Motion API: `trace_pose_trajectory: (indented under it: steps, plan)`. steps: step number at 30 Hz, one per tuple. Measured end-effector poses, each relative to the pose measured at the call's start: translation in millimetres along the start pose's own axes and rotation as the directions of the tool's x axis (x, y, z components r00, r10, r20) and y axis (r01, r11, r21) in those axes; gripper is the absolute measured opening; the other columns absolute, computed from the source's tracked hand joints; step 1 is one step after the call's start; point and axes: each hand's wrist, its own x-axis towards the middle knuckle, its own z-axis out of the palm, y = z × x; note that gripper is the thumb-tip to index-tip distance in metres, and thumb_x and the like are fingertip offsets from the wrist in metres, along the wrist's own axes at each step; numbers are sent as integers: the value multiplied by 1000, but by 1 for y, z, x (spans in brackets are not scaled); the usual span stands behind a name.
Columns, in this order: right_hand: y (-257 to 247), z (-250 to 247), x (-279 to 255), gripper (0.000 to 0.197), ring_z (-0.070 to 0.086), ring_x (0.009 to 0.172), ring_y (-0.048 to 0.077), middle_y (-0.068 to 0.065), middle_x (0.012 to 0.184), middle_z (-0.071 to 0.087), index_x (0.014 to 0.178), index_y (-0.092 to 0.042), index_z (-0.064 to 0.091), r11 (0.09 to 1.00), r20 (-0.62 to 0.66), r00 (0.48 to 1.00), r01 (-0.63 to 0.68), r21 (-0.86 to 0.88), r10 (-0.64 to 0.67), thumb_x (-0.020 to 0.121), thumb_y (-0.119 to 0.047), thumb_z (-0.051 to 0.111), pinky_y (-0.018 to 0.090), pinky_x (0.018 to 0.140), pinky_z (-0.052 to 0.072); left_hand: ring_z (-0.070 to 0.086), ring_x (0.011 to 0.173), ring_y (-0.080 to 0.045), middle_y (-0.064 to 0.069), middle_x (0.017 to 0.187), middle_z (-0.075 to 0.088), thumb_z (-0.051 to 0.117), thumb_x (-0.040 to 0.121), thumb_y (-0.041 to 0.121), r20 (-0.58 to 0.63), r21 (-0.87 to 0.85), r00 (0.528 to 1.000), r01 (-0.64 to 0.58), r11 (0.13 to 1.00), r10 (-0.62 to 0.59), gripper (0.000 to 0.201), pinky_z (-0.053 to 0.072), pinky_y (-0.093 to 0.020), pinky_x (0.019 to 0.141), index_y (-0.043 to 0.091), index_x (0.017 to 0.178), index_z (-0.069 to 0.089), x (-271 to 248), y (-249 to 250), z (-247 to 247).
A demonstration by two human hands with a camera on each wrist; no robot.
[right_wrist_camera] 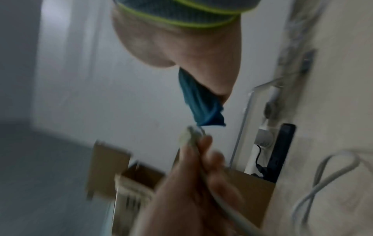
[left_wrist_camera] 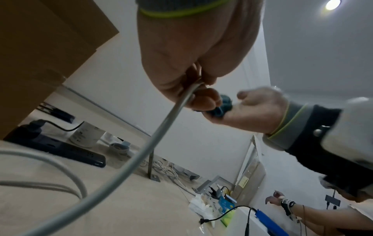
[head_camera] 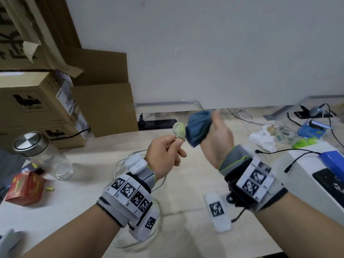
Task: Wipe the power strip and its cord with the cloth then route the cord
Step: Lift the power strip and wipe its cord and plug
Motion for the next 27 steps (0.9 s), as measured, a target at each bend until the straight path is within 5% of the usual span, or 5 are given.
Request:
trace_pose_trajectory:
  steps: [3, 5, 10, 18, 27]
  plan:
    - [31, -5, -14, 34, 51, 89, 17, 7, 117, 55, 130, -30, 49, 672, 284, 931, 362, -646, -228, 97, -33, 37, 38, 85, 46, 47, 41, -13, 0, 55, 64, 50, 97, 13, -7, 56, 1000, -30, 998, 31, 28, 42, -23, 43, 5, 76, 67, 0, 0, 3]
    - [33, -9, -15, 40, 52, 101, 14, -3, 129, 50, 130, -33, 49, 548, 324, 888, 458, -700, -328, 92, -41, 40, 37, 94, 45, 44, 41, -9, 3, 51, 60, 51, 96, 16, 27, 133, 995, -104, 986, 101, 35, 38, -22, 45, 12, 64, 64, -2, 0, 3]
    - [22, -5, -14, 44, 66, 97, 21, 15, 108, 65, 132, -26, 46, 881, 205, 951, 293, -373, -229, 90, -38, 51, 31, 82, 54, 40, 46, -9, 1, 51, 50, 47, 93, 18, 167, 181, 954, -278, 943, 250, 36, 35, -22, 49, 8, 58, 52, -7, 8, 8]
    - [9, 9, -12, 36, 55, 46, 9, 8, 74, 68, 85, -8, 59, 881, 14, 995, 96, -463, -101, 99, -38, 43, 18, 41, 37, 40, 48, -9, 7, 51, 47, 47, 92, 19, 230, 253, 923, -363, 897, 308, 34, 36, -26, 50, 11, 59, 50, -3, 11, 0]
    - [4, 15, -8, 59, 61, 86, 30, 17, 96, 66, 94, -9, 62, 968, -67, 967, -243, 53, 247, 94, -59, 31, 41, 74, 50, 54, 57, 1, 12, 62, 64, 52, 93, 11, 201, 493, 956, -288, 821, 215, 19, 38, -15, 57, 10, 76, 61, -7, 18, 1]
